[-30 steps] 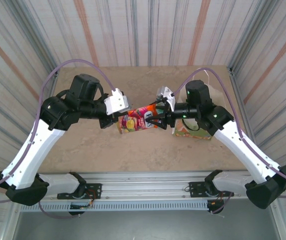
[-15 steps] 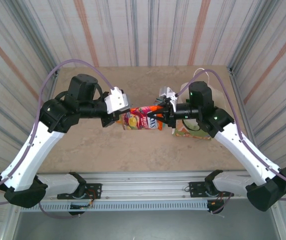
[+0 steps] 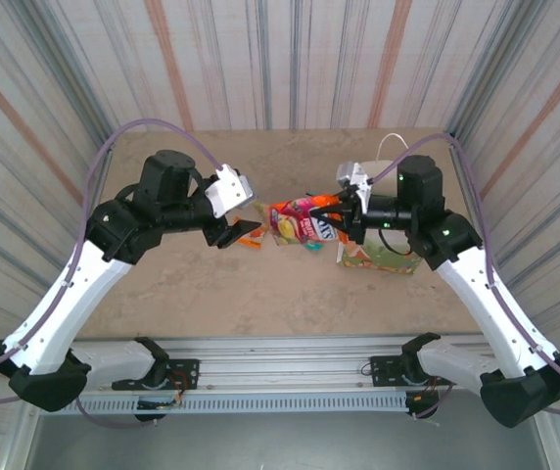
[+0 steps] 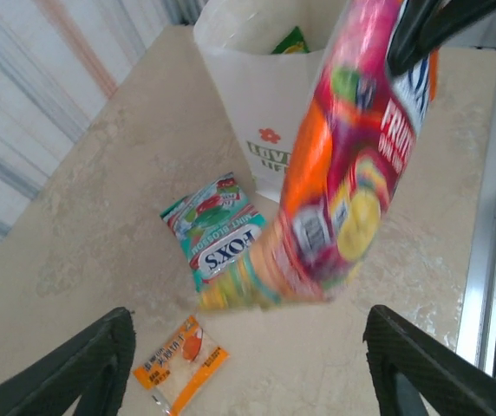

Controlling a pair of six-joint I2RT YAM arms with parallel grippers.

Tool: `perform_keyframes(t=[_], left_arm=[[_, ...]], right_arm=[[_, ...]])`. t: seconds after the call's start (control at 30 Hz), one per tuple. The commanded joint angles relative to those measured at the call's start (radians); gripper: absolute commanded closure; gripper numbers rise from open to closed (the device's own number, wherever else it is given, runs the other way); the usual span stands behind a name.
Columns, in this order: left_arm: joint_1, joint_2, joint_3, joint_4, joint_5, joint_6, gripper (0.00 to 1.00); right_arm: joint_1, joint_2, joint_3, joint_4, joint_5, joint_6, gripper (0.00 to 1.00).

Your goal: Place the snacks into the paper bag

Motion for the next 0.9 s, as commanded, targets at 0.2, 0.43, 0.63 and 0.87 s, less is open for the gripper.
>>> perform_keyframes(t=[0.2,0.43,0.63,0.87], left_arm=[[-0.003,-0.056,-0.202,0.266,-0.094,-0.262,0.17],[-0.003,0.007,-0.258,0.326,-0.157,-0.305,0.16],[-0.003,0.107,-0.228,0.32,-0.158,-0.321,0.16],[-0.003,0.202,-0.198,0.323,-0.105,-0.35,0.15]], right_arm=[[-0.145,0.013,0.164,0.007,-0.06,-0.008,1.0],[-0.272,0.064,0.285,0.017,-0.052,0.155,1.0],[-0.435,0.069,0.314,0.01,-0.064,0.33,1.0],[-0.59,0.065,0.331,-0.137,-0.096,0.442,1.0]])
